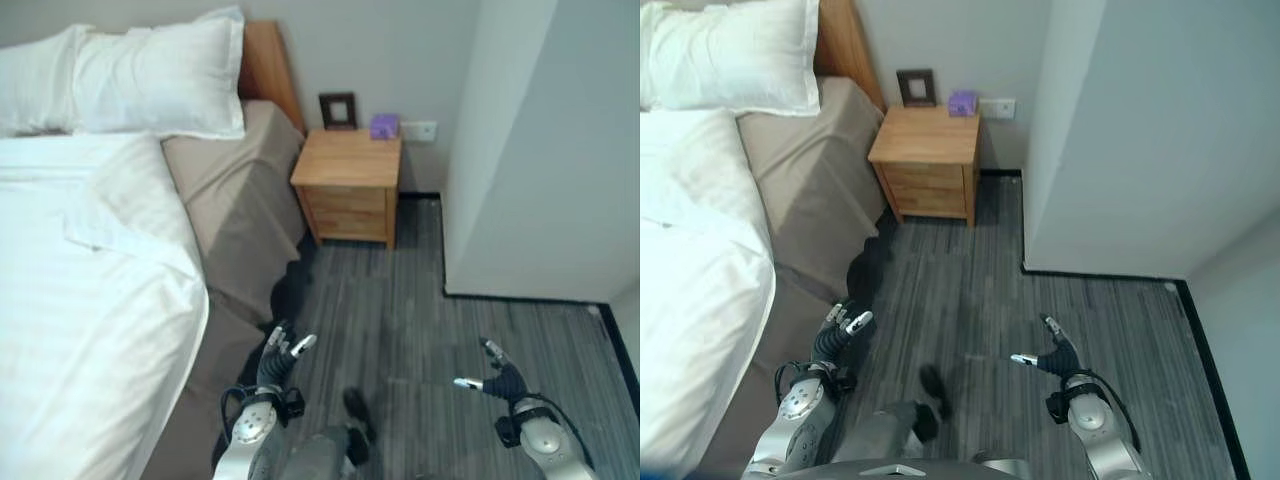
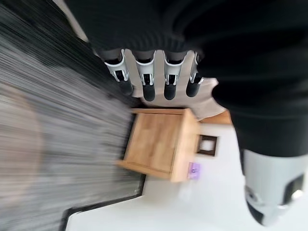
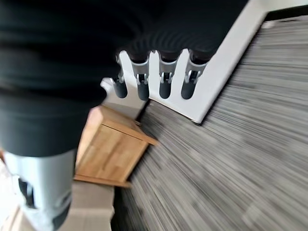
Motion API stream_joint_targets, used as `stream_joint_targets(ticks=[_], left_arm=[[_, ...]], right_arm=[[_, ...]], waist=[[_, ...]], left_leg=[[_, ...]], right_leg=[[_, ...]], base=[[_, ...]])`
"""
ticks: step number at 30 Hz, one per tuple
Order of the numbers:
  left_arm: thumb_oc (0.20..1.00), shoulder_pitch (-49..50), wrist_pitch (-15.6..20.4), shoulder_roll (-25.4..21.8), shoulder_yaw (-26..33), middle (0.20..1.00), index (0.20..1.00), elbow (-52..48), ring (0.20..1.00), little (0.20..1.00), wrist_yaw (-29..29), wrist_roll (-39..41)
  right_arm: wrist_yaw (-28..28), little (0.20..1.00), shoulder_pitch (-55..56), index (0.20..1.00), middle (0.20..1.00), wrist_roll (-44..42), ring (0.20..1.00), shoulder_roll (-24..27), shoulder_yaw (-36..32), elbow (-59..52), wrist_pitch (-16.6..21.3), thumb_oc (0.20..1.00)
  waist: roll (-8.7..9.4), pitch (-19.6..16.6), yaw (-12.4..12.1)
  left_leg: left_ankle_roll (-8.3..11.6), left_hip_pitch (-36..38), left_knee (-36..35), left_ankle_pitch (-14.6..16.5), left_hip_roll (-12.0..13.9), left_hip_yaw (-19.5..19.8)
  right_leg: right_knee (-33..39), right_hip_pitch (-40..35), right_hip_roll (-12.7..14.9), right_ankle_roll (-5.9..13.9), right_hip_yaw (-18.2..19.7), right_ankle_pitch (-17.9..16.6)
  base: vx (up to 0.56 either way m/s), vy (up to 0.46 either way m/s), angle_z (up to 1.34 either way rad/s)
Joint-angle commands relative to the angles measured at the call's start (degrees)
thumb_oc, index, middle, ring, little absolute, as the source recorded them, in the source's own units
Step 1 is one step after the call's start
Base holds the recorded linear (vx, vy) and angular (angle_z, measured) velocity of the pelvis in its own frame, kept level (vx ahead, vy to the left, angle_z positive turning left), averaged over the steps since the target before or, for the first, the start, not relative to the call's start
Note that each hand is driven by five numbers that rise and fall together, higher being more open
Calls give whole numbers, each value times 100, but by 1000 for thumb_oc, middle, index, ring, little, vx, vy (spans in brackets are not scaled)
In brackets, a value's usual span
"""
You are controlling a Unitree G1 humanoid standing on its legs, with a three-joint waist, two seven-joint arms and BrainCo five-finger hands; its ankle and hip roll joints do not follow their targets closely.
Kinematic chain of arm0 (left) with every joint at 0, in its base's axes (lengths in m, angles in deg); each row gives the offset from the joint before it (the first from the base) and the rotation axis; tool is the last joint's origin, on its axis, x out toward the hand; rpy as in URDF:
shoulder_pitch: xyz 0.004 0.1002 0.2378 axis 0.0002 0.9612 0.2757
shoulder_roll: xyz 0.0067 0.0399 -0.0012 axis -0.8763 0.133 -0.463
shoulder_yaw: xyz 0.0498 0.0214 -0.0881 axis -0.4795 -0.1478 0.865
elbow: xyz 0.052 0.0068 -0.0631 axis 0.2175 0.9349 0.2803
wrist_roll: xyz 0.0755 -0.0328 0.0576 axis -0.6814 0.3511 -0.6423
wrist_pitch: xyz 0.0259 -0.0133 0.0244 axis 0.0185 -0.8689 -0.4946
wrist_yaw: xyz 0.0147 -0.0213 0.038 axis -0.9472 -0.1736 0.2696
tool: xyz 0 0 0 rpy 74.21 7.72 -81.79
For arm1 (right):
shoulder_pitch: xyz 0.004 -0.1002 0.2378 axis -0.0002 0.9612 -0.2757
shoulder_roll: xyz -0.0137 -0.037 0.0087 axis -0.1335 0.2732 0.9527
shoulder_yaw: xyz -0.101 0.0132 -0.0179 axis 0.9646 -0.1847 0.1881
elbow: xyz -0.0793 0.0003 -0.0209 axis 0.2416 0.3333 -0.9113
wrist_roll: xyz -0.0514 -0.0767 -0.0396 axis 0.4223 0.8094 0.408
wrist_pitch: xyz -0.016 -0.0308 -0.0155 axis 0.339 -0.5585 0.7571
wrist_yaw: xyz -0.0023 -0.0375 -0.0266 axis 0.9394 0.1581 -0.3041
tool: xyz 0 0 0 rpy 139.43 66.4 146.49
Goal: Making the bed.
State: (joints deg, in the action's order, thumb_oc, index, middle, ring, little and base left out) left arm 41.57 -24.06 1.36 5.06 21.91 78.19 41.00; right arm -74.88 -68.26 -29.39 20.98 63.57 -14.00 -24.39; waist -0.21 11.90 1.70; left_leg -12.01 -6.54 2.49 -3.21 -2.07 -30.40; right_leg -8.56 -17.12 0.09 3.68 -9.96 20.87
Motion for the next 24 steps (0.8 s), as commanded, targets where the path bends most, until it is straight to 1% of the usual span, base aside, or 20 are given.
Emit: stream_joint_targets(ticks=[1,2,3,5,6,7,8,9,10,11,12,13,15,16,17,18,20,22,23,24], left_arm=[[1000,-336,123,-267,-167,1000,1000,-122,1000,1000,66,29],[1000,-337,120,-276,-163,1000,1000,-124,1000,1000,67,30],[1000,-335,78,-296,-150,1000,1000,-112,1000,1000,86,32],[1000,-396,46,-410,-150,1000,1000,-157,1000,1000,106,-16],[1000,-402,43,-417,-142,1000,1000,-160,1000,1000,107,-17],[1000,-440,15,-480,-158,1000,1000,-161,1000,1000,130,-103],[1000,-482,-12,-543,-175,1000,1000,-127,1000,1000,171,-60],[1000,-529,-16,-580,-148,1000,1000,-111,1000,1000,174,-48],[1000,-537,-16,-580,-142,1000,1000,-108,1000,1000,174,-46],[1000,-583,-16,-630,-113,1000,1000,-113,1000,1000,193,-5],[1000,-655,-3,-643,-119,1000,1000,-44,1000,1000,193,108],[1000,-691,7,-632,-132,1000,1000,44,1000,1000,199,159],[1000,-723,33,-609,-143,1000,1000,108,1000,1000,192,221],[1000,-743,41,-592,-153,1000,1000,193,1000,1000,170,245],[1000,-746,42,-591,-151,1000,1000,195,1000,1000,169,245],[1000,-723,66,-621,-129,1000,1000,259,1000,1000,86,272],[1000,-727,96,-672,-90,1000,1000,311,1000,1000,57,267],[1000,-742,116,-715,-35,1000,1000,386,1000,1000,67,268],[1000,-743,116,-715,-34,1000,1000,387,1000,1000,67,268],[1000,-738,148,-713,38,1000,1000,457,1000,1000,88,235]], right_arm=[[22,1000,-288,1000,1000,207,1000,-84,-55,-53,177,1000],[17,1000,-297,1000,1000,209,1000,-96,-48,-41,182,1000],[40,1000,-332,1000,1000,266,1000,-146,-18,-50,154,1000],[64,1000,-408,1000,1000,340,1000,-182,69,-135,195,1000],[63,1000,-420,1000,1000,343,1000,-190,74,-130,196,1000],[68,1000,-483,1000,1000,370,1000,-208,135,-173,205,1000],[49,1000,-567,1000,1000,450,1000,-227,220,-225,187,1000],[54,1000,-632,1000,1000,502,1000,-241,263,-234,179,1000],[53,1000,-643,1000,1000,504,1000,-243,265,-229,179,1000],[52,1000,-704,1000,1000,510,1000,-236,298,-299,181,1000],[43,1000,-766,1000,1000,444,1000,-234,304,-351,177,1000],[38,1000,-797,1000,1000,415,1000,-225,310,-364,166,1000],[15,1000,-840,1000,1000,368,1000,-224,318,-313,158,1000],[-4,1000,-877,1000,1000,363,1000,-218,333,-265,155,1000],[-5,1000,-882,1000,1000,363,1000,-218,335,-261,156,1000],[2,1000,-898,1000,1000,339,1000,-186,341,-236,151,1000],[17,1000,-912,1000,1000,361,1000,-146,375,-217,159,1000],[20,1000,-935,1000,1000,372,1000,-151,415,-202,177,1000],[19,1000,-938,1000,1000,372,1000,-151,417,-198,179,1000],[13,1000,-991,1000,1000,411,1000,-159,458,-168,174,1000]], waist=[[188,-255,-275],[203,-262,-271],[270,-270,-306],[399,-214,-313],[418,-216,-314],[472,-186,-302],[433,-91,-205],[397,-45,-172],[407,-42,-161],[358,22,-129],[324,122,-37],[286,170,0],[301,195,92],[310,198,148],[302,192,151],[340,177,164],[359,165,205],[353,158,230],[350,164,245],[349,108,208]], left_leg=[[1670,443,-708,-793,799,-258],[1656,435,-707,-777,781,-259],[1537,522,-729,-624,698,-320],[1248,791,-749,-253,471,-307],[1217,782,-749,-225,437,-317],[1082,895,-749,-73,301,-214],[1006,1141,-749,144,276,18],[1001,1232,-749,247,302,143],[996,1226,-749,256,291,152],[1049,1270,-749,292,341,299],[1150,1329,-749,313,395,631],[1178,1276,-749,206,481,735],[1273,1273,-749,258,476,1127],[1315,1272,-749,305,453,1343],[1319,1259,-749,295,465,1344],[1385,1291,-749,358,411,1637],[1432,1342,-749,412,377,1918],[1486,1448,-749,478,358,2174],[1487,1452,-749,480,362,2189],[1512,1594,-749,542,347,2259]], right_leg=[[664,-327,654,379,-659,-1583],[635,-308,675,396,-661,-1567],[196,-214,775,532,-681,-1749],[-1114,250,1140,903,-664,-2707],[-1183,295,1182,939,-638,-2687],[-1749,490,1382,1053,-540,-3216],[-2331,1037,1479,940,-365,-3230],[-2428,1289,1566,850,-307,-3071],[-2460,1304,1581,850,-310,-3048],[-2345,1533,1622,728,-268,-2780],[-1869,1758,1509,567,-173,-2393],[-1531,1886,1315,445,-83,-2333],[-749,1903,1013,426,272,-2122],[-169,1909,834,411,623,-2070],[-132,1904,821,404,616,-2100],[534,1977,718,406,932,-2247],[1074,2045,585,431,1175,-2488],[1287,2040,537,479,1155,-2666],[1288,2027,536,478,1138,-2662],[1291,1956,573,463,931,-2718]], base=[[544,175,42],[395,159,81],[224,131,78],[280,183,49],[249,183,34],[318,133,61],[414,112,69],[281,33,79],[196,-31,87],[278,-112,133],[291,-184,114],[277,-220,88],[222,-185,167],[171,-121,204],[281,-189,189],[270,-173,208],[315,-223,154],[219,-185,51],[211,-193,68],[212,-199,87]])
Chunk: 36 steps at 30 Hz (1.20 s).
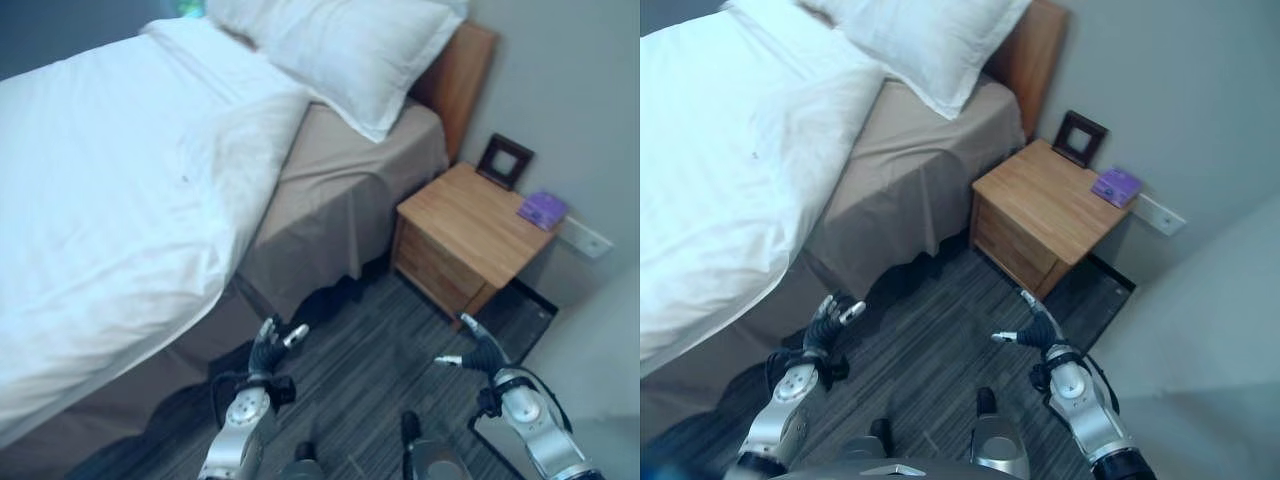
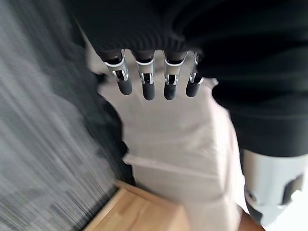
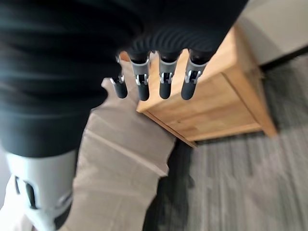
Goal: Making the bed.
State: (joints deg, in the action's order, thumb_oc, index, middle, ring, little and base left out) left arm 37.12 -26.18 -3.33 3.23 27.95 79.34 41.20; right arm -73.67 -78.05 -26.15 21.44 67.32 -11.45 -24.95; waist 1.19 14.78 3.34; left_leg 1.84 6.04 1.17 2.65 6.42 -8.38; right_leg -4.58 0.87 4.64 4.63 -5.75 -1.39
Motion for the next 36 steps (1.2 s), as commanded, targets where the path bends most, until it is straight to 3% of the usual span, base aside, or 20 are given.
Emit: stream_joint_targets(ticks=[1,3,4,5,7,8,9,10,11,13,15,20,21,23,26,29,31,33,35,36], left_arm=[[1000,-300,391,-187,263,1000,1000,-129,1000,1000,-12,244],[1000,-289,448,-147,334,1000,1000,-166,1000,1000,52,314],[1000,-287,478,-111,379,1000,1000,-196,1000,1000,97,454],[1000,-238,512,-41,424,1000,1000,-263,1000,1000,95,655],[1000,-250,539,-10,433,1000,1000,-335,1000,1000,123,703],[1000,-253,507,46,405,1000,1000,-367,1000,1000,134,869],[1000,-252,505,46,403,1000,1000,-369,1000,1000,135,869],[1000,-247,483,73,397,1000,1000,-371,1000,1000,122,911],[1000,-205,462,98,396,1000,1000,-388,1000,1000,87,920],[1000,-166,479,128,408,1000,1000,-402,1000,1000,94,874],[1000,-51,479,243,492,1000,1000,-354,1000,1000,179,815],[1000,96,461,301,625,1000,1000,-362,1000,1000,143,930],[1000,118,444,301,637,1000,1000,-336,1000,1000,128,941],[1000,234,339,272,665,1000,1000,-302,1000,1000,73,979],[1000,172,264,193,605,1000,1000,-237,1000,1000,47,969],[1000,-61,202,-23,472,1000,1000,-235,1000,1000,12,921],[1000,-168,181,-186,393,1000,1000,-240,1000,1000,-59,859],[1000,-270,187,-288,423,1000,1000,-238,1000,1000,-86,878],[1000,-404,212,-370,390,1000,1000,-185,1000,1000,-106,934],[1000,-440,227,-406,397,1000,1000,-145,1000,1000,-117,948]], right_arm=[[-92,1000,-98,1000,1000,70,1000,-213,141,-354,242,1000],[-95,1000,-212,1000,1000,43,1000,-209,230,-263,240,1000],[-74,1000,-334,1000,1000,7,1000,-165,275,-232,216,1000],[-62,1000,-415,1000,1000,-173,1000,-90,292,-257,213,1000],[-46,1000,-478,1000,1000,-190,1000,-18,293,-237,197,1000],[-72,1000,-510,1000,1000,-235,1000,72,200,-242,130,1000],[-72,1000,-510,1000,1000,-235,1000,72,199,-240,131,1000],[-69,1000,-490,1000,1000,-215,1000,81,163,-223,104,1000],[-59,1000,-490,1000,1000,-190,1000,104,141,-215,84,1000],[-76,1000,-533,1000,1000,-145,1000,131,163,-229,72,1000],[-68,1000,-665,1000,1000,12,1000,224,215,-176,29,1000],[-50,1000,-793,1000,1000,74,1000,365,97,-60,-50,1000],[-52,1000,-820,1000,1000,124,1000,393,69,3,-76,1000],[-52,1000,-702,1000,1000,169,1000,313,-24,23,-122,1000],[-100,1000,-697,1000,1000,196,1000,239,-45,119,-143,1000],[-166,1000,-843,1000,1000,395,1000,277,-72,238,-180,1000],[-276,1000,-866,1000,1000,283,1000,230,-207,394,-215,1000],[-324,1000,-946,1000,1000,180,1000,238,-312,439,-229,1000],[-395,1000,-1030,1000,1000,-6,1000,304,-410,446,-224,1000],[-397,1000,-1030,1000,1000,-84,1000,327,-449,416,-214,1000]], waist=[[198,-224,38],[149,-239,24],[120,-203,2],[60,-87,-16],[37,5,-72],[40,152,-128],[40,153,-122],[-3,135,-120],[-51,97,-141],[-118,77,-184],[-309,45,-301],[-300,-63,-301],[-252,-151,-301],[-134,-359,-266],[8,-432,-282],[243,-236,-156],[315,-87,-53],[275,10,-24],[265,99,86],[263,106,139]], left_leg=[[135,426,-617,-31,-487,71],[153,523,-482,10,-459,101],[171,353,109,148,-450,123],[273,-92,1128,-10,-417,123],[343,-330,1614,-215,-420,127],[382,-833,2176,-528,-139,-268],[382,-837,2184,-525,-140,-259],[364,-877,1797,-549,28,-564],[332,-797,1200,-501,-15,-743],[317,-785,727,-560,-142,-700],[402,-944,-347,-1198,-274,-443],[564,-1004,-581,-1596,109,-1833],[619,-929,-554,-1610,133,-1941],[512,-756,-617,-1508,164,-2062],[368,-643,-617,-1291,79,-2126],[9,-261,-617,-835,-206,-2246],[-69,-121,-617,-623,-164,-2202],[11,-69,-617,-563,-80,-2230],[166,-60,-617,-614,30,-2114],[244,-43,-617,-615,83,-2043]], right_leg=[[906,82,127,347,511,-494],[925,-46,108,320,508,-483],[898,-145,154,263,478,-461],[895,-359,181,93,353,-354],[897,-478,195,-6,315,-289],[929,-782,222,-188,8,-69],[929,-786,222,-188,-1,-66],[945,-874,223,-185,-124,2],[958,-963,227,-151,-217,94],[958,-1016,211,-113,-267,145],[958,-1227,81,-82,-410,331],[958,-1856,52,-79,-849,628],[958,-2022,96,-50,-896,722],[577,-2134,190,-33,-1107,989],[-224,-1914,355,97,-1220,993],[-2136,-869,993,637,-1100,-110],[-2684,-279,1097,617,-870,-268],[-2409,60,1257,492,-964,24],[-1567,206,1015,358,-848,340],[-928,140,846,337,-788,315]], base=[[317,-278,69],[176,-163,24],[118,-217,-2],[118,-217,3],[115,-265,25],[132,-313,36],[154,-273,61],[160,-46,110],[252,-36,106],[230,11,54],[307,28,67],[343,21,53],[487,82,14],[399,78,14],[212,73,45],[162,153,35],[100,10,24],[108,-54,23],[149,-135,5],[155,-169,0]])
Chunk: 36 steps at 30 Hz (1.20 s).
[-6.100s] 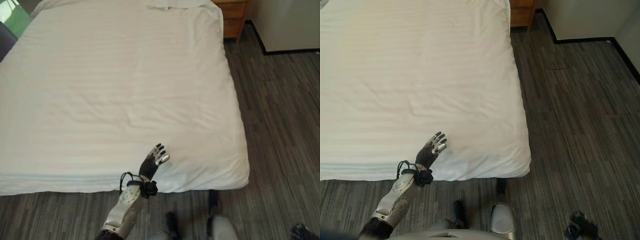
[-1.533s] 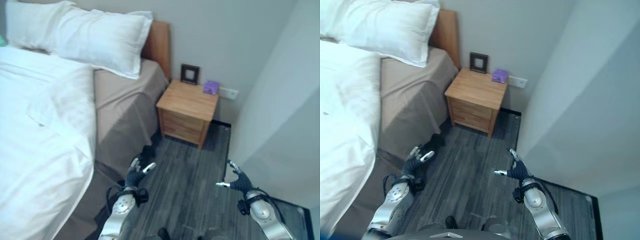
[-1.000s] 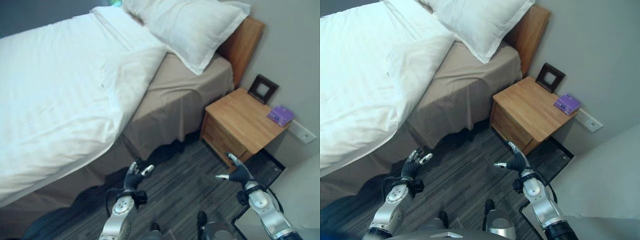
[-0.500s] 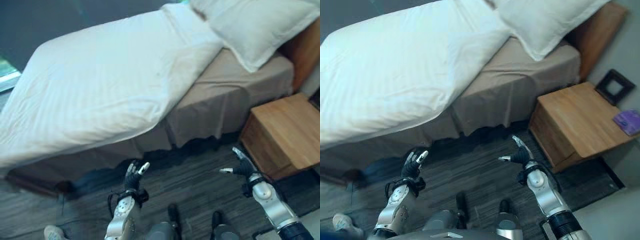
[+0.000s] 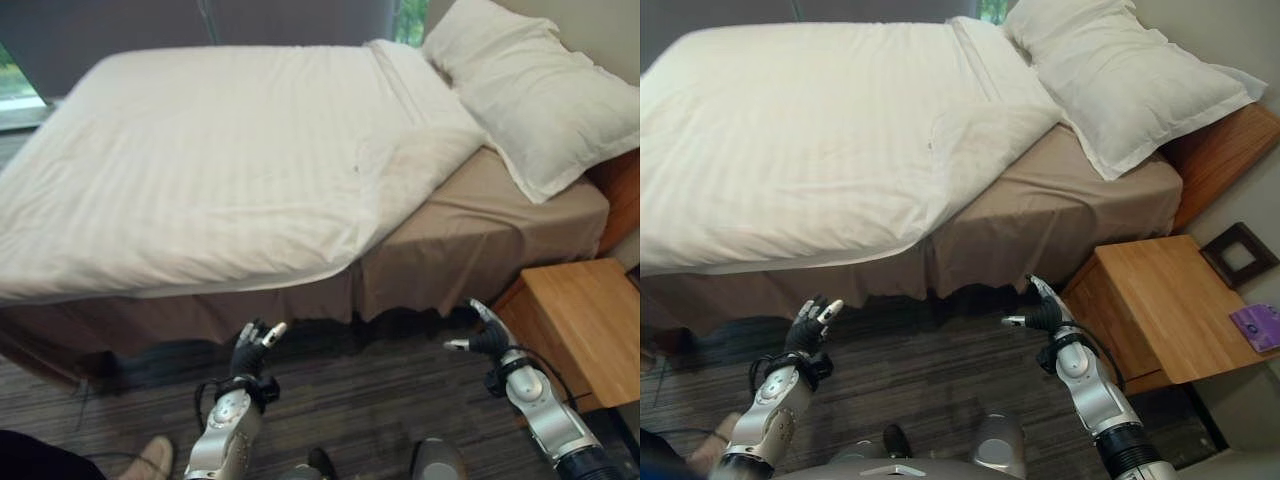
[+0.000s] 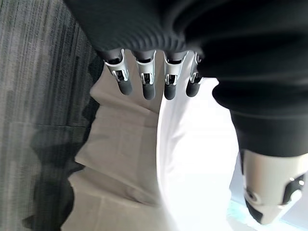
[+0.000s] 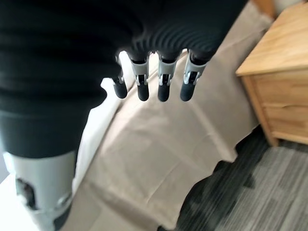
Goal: Making the bed.
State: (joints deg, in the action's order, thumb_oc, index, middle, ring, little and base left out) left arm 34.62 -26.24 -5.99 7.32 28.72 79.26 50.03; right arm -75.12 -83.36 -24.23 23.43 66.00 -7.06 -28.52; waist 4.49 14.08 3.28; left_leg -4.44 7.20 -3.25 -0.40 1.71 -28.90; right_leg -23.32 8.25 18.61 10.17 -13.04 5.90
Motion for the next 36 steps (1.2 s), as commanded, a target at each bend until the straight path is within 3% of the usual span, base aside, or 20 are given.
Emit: stream_joint_targets(ticks=[1,3,4,7,11,12,13,16,17,20,24,27,30,32,33,35,36], left_arm=[[1000,-220,232,-175,-15,1000,1000,-195,1000,1000,-129,46],[1000,-239,220,-223,-14,1000,1000,-153,1000,1000,-187,-33],[1000,-198,214,-200,28,1000,1000,-168,1000,1000,-224,-110],[1000,-198,199,-148,21,1000,1000,-150,1000,1000,-235,-106],[1000,9,114,31,18,1000,1000,-127,1000,1000,-361,-177],[1000,312,-23,244,482,1000,1000,1454,1000,1000,361,-936],[1000,314,-41,222,513,1000,1000,1377,1000,1000,369,-997],[1000,399,-107,74,637,1000,1000,1200,1000,1000,280,-1092],[1000,396,-85,-37,720,1000,1000,1062,1000,1000,299,-1122],[1000,379,-47,-183,738,1000,1000,895,1000,1000,281,-1242],[1000,356,69,-285,812,1000,1000,605,1000,1000,224,-1213],[1000,206,87,-435,825,1000,1000,435,1000,1000,170,-1279],[1000,130,140,-489,829,1000,1000,385,1000,1000,73,-1368],[1000,160,183,-465,824,1000,1000,313,1000,1000,80,-1383],[1000,169,228,-462,888,1000,1000,156,1000,1000,59,-1237],[1000,147,283,-568,976,1000,1000,-168,1000,1000,19,-1276],[1000,127,294,-577,996,1000,1000,-268,1000,1000,-22,-1223]], right_arm=[[-263,1000,-476,1000,1000,-367,1000,118,-348,-48,178,1000],[-257,1000,-391,1000,1000,-472,1000,73,-374,-153,198,1000],[-269,1000,-335,1000,1000,-444,1000,45,-375,-224,223,1000],[-258,1000,-305,1000,1000,-463,1000,41,-386,-254,227,1000],[-177,1000,-24,1000,1000,-485,1000,-70,-458,-464,285,1000],[365,1000,491,1000,1000,-2270,1000,-1028,238,1444,192,1000],[322,1000,426,1000,1000,-2303,1000,-1039,194,1450,163,1000],[223,1000,291,1000,1000,-2245,1000,-1108,19,1361,148,1000],[182,1000,154,1000,1000,-2040,1000,-1054,-11,1110,163,1000],[120,1000,9,1000,1000,-1876,1000,-976,-58,1011,157,1000],[38,1000,-215,1000,1000,-1778,1000,-710,-188,735,156,1000],[-31,1000,-354,1000,1000,-1744,1000,-467,-308,591,203,1000],[-111,1000,-458,1000,1000,-1470,1000,-244,-427,357,246,1000],[-120,1000,-472,1000,1000,-1371,1000,-173,-422,331,239,1000],[-167,1000,-568,1000,1000,-1301,1000,-33,-510,177,243,1000],[-207,1000,-657,1000,1000,-1243,1000,110,-597,24,258,1000],[-234,1000,-685,1000,1000,-1195,1000,201,-649,-68,274,1000]], waist=[[-43,167,205],[-26,100,234],[-50,38,224],[-73,-1,239],[-246,-184,372],[-251,-431,116],[-206,-434,75],[-59,-404,-99],[-29,-254,-95],[-77,-167,-71],[-54,-125,-23],[22,-107,80],[97,-200,68],[53,-226,77],[38,-199,40],[137,-73,-76],[191,25,-152]], left_leg=[[923,-158,-175,-304,575,59],[958,-168,-175,-278,580,183],[993,-119,-175,-343,597,147],[1007,-63,-175,-364,594,145],[1097,87,-175,-394,673,195],[1360,166,-175,-111,996,655],[1280,143,-175,-137,928,645],[1099,205,-175,199,729,721],[893,236,-175,242,573,694],[848,247,-175,306,551,804],[953,311,-175,348,588,959],[1041,509,-175,484,579,1161],[1066,839,-165,577,549,1233],[1122,779,251,462,625,1326],[1274,221,1600,3,817,1529],[1393,-384,2930,-521,953,1745],[1395,-594,3399,-564,1004,1684]], right_leg=[[1414,-596,-678,-209,114,-452],[2039,-783,-746,-185,307,-607],[2212,-913,-736,-169,228,-700],[2326,-1068,-752,-189,174,-729],[2697,-1596,-822,-250,9,-695],[2726,-1645,-1075,-357,-749,-578],[2710,-1578,-1066,-378,-727,-695],[1844,-1320,-774,-131,-723,-729],[949,-871,-450,93,-569,-1370],[465,-530,-393,176,-258,-1476],[1278,-220,-764,-35,-169,-1152],[2471,-86,-1064,-113,-82,-1303],[2547,-212,-1027,-176,-61,-1343],[2570,-338,-1116,-266,41,-1310],[2590,-663,-1165,-503,-71,-1196],[2769,-1043,-1245,-776,-141,-1055],[2806,-1179,-1244,-867,-195,-979]], base=[[152,-174,20],[150,-154,56],[116,-99,71],[92,-67,23],[132,-125,0],[-20,15,-4],[4,236,7],[-41,336,2],[-91,298,17],[10,174,21],[174,18,19],[282,-85,34],[263,-128,39],[268,-202,41],[218,-285,24],[225,-379,31],[178,-320,-13]])
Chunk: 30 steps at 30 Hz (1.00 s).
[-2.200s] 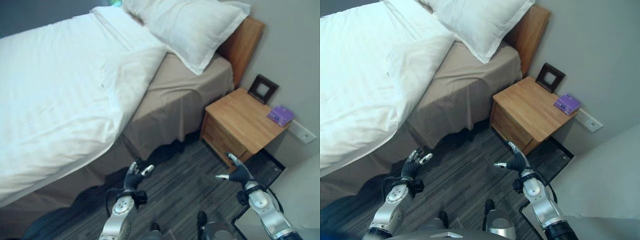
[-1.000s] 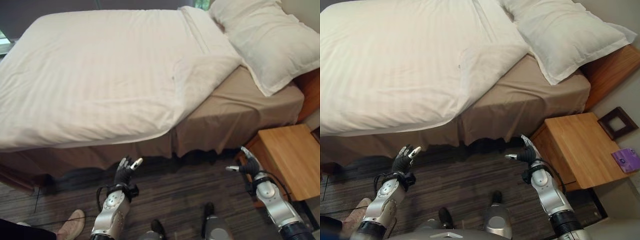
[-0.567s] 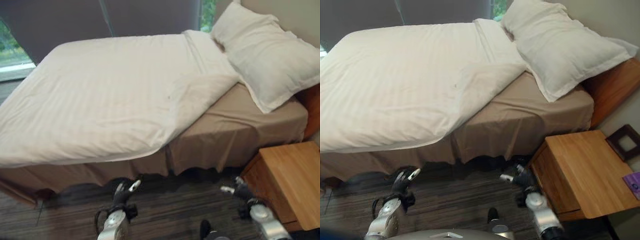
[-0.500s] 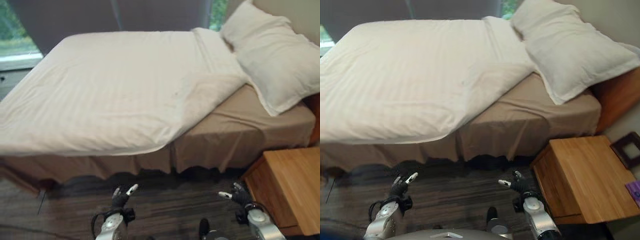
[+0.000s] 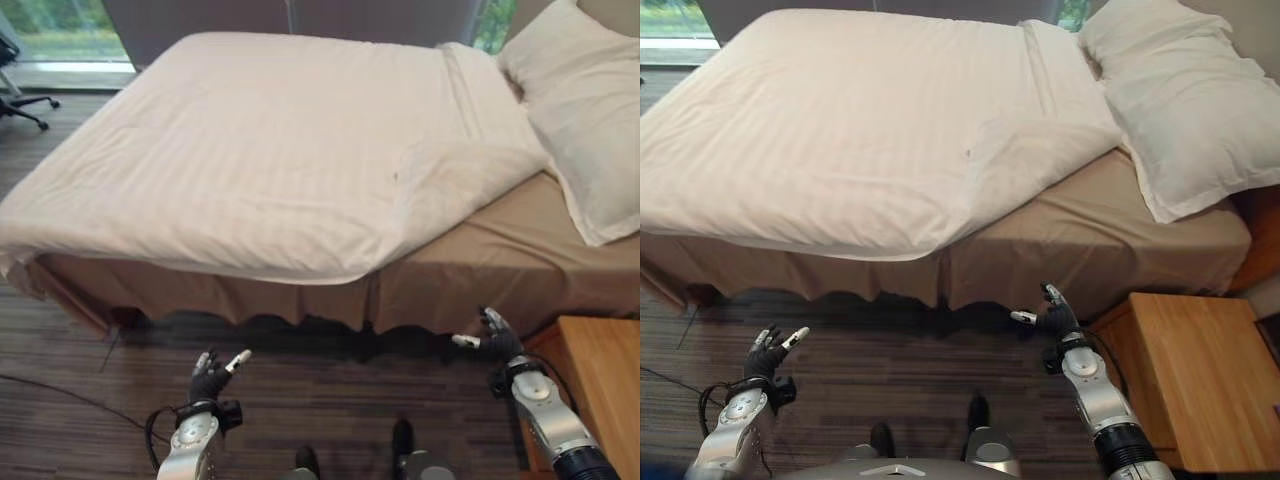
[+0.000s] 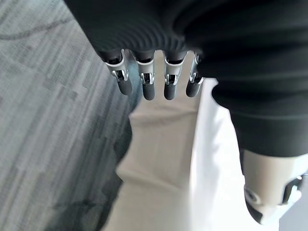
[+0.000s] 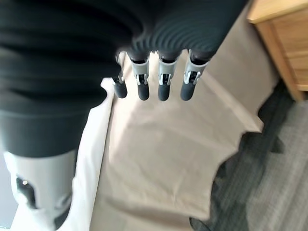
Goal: Making the bed.
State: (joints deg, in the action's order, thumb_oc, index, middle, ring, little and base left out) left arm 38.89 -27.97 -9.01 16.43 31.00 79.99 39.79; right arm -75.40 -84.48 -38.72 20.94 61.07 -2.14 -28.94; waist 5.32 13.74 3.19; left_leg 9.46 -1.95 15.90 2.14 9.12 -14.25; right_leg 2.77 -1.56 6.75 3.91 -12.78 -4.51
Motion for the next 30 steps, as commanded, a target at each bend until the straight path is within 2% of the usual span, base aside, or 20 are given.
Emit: stream_joint_targets(ticks=[1,3,4,6,7,8,10,11,12,14,16,17,18,22,23,24,25,26,27,30], left_arm=[[1000,-292,500,-279,126,1000,1000,-598,1000,1000,-99,-143],[1000,-285,526,-253,160,1000,1000,-652,1000,1000,-119,-79],[1000,-344,599,-249,214,1000,1000,-687,1000,1000,-70,13],[1000,-358,625,-306,290,1000,1000,-757,1000,1000,-74,-21],[1000,-669,493,-274,15,1000,1000,-698,1000,1000,30,-489],[1000,-695,525,-350,147,1000,1000,-709,1000,1000,-8,-506],[1000,-808,598,-427,206,1000,1000,-679,1000,1000,57,-380],[1000,-810,600,-426,212,1000,1000,-677,1000,1000,57,-379],[1000,-879,673,-465,240,1000,1000,-682,1000,1000,68,-260],[1000,-922,706,-468,225,1000,1000,-689,1000,1000,89,-221],[1000,-1014,637,-571,139,1000,1000,-715,1000,1000,91,-298],[1000,-1045,627,-634,120,1000,1000,-720,1000,1000,93,-317],[1000,-1266,640,-723,2,1000,1000,-591,1000,1000,205,-291],[1000,-1528,696,-787,-126,1000,1000,-294,1000,1000,274,-312],[1000,-1528,696,-787,-125,1000,1000,-294,1000,1000,273,-312],[1000,-1760,732,-879,-254,1000,1000,-159,1000,1000,245,-205],[1000,-1934,761,-876,-342,1000,1000,-11,1000,1000,242,-164],[1000,-1988,766,-896,-401,1000,1000,43,1000,1000,226,-148],[1000,-2104,830,-887,-480,1000,1000,227,1000,1000,168,97],[1000,-2176,823,-865,-521,1000,1000,505,1000,1000,70,123]], right_arm=[[-209,1000,-640,1000,1000,420,1000,585,-204,-703,319,1000],[-249,1000,-675,1000,1000,568,1000,724,-280,-784,330,1000],[-306,1000,-914,1000,1000,897,1000,1012,-300,-955,352,1000],[-253,1000,-1020,1000,1000,1181,1000,1255,-332,-1201,328,1000],[-258,1000,-1268,1000,1000,1458,1000,1271,-57,-1387,413,1000],[-256,1000,-1405,1000,1000,1532,1000,1248,84,-1333,441,1000],[-230,1000,-1772,1000,1000,1579,1000,1185,328,-1137,409,1000],[-234,1000,-1787,1000,1000,1578,1000,1183,339,-1125,412,1000],[-224,1000,-2132,1000,1000,1840,1000,1166,577,-998,371,1000],[-141,1000,-2406,1000,1000,2214,1000,1221,795,-962,284,1000],[-125,1000,-2709,1000,1000,2526,1000,1283,943,-931,260,1000],[-89,1000,-2843,1000,1000,2568,1000,1281,1008,-949,238,1000],[-182,1000,-3380,1000,1000,2625,1000,1208,1295,-608,160,1000],[-256,1000,-3880,1000,1000,2601,1000,1158,1576,26,77,1000],[-256,1000,-3881,1000,1000,2601,1000,1158,1577,27,77,1000],[-210,1000,-4304,1000,1000,2469,1000,1264,1711,402,-47,1000],[-278,1000,-4438,1000,1000,2318,1000,1203,1757,651,-50,1000],[-311,1000,-4478,1000,1000,2304,1000,1226,1775,821,-61,1000],[-413,1000,-4568,1000,1000,2348,1000,1376,1816,1247,-77,1000],[-562,1000,-4718,1000,1000,2424,1000,1377,1918,1915,-174,1000]], waist=[[148,70,-155],[132,98,-187],[115,82,-223],[101,47,-227],[-4,-52,-135],[-92,-82,-115],[-228,-177,-115],[-225,-168,-107],[-270,-266,-70],[-184,-360,-98],[-105,-310,-166],[-79,-235,-148],[-133,-7,-115],[-120,70,-100],[-120,70,-99],[12,-18,-170],[67,20,-88],[112,-7,-59],[239,-85,-30],[348,-274,-140]], left_leg=[[-63,225,1545,-809,379,14],[-63,167,1478,-754,490,-197],[-82,-13,946,-604,450,-531],[-110,-87,497,-513,311,-685],[-188,-28,-758,-510,84,-1176],[-203,80,-1377,-749,-67,-1368],[-99,91,-1972,-1030,-208,-1439],[-99,107,-1993,-1041,-217,-1439],[-280,265,-2090,-962,-195,-1417],[-414,355,-2090,-760,-342,-1174],[-529,504,-2090,-638,-309,-1282],[-592,606,-2090,-544,-341,-1261],[-709,717,-2090,-469,-293,-1278],[-706,757,-2090,-392,-268,-1253],[-706,757,-2090,-392,-268,-1252],[-551,859,-2090,-226,-281,-1154],[-497,829,-2090,-319,-231,-1114],[-459,842,-2090,-305,-214,-1040],[-356,838,-2090,-247,-185,-794],[-321,782,-2090,-272,-225,-673]], right_leg=[[223,-285,-55,-249,-256,130],[223,-395,-54,-237,-263,213],[223,-495,52,-134,-298,304],[223,-550,95,-65,-289,325],[223,-606,74,77,-273,347],[223,-679,61,152,-274,381],[223,-938,4,223,-252,599],[223,-947,8,225,-254,602],[223,-989,-21,237,-279,557],[-16,-1034,50,301,-223,444],[-1397,-452,160,509,-157,201],[-1930,-103,272,683,-124,-198],[-3042,562,480,891,27,-609],[-3249,986,657,791,1,-519],[-3249,986,657,791,1,-519],[-2322,980,890,746,-45,-306],[-1349,875,763,608,-20,-365],[-861,811,650,588,118,-341],[5,650,438,592,559,-354],[185,434,600,664,302,-628]], base=[[128,-187,-33],[194,-90,-7],[331,-52,7],[283,52,4],[290,166,1],[456,219,0],[335,138,-6],[243,138,-3],[235,124,-3],[286,130,-11],[175,90,-18],[121,146,-21],[72,105,-10],[93,37,15],[286,-73,18],[335,-184,20],[434,-227,21],[333,-296,36],[277,-189,44],[263,-189,88]])
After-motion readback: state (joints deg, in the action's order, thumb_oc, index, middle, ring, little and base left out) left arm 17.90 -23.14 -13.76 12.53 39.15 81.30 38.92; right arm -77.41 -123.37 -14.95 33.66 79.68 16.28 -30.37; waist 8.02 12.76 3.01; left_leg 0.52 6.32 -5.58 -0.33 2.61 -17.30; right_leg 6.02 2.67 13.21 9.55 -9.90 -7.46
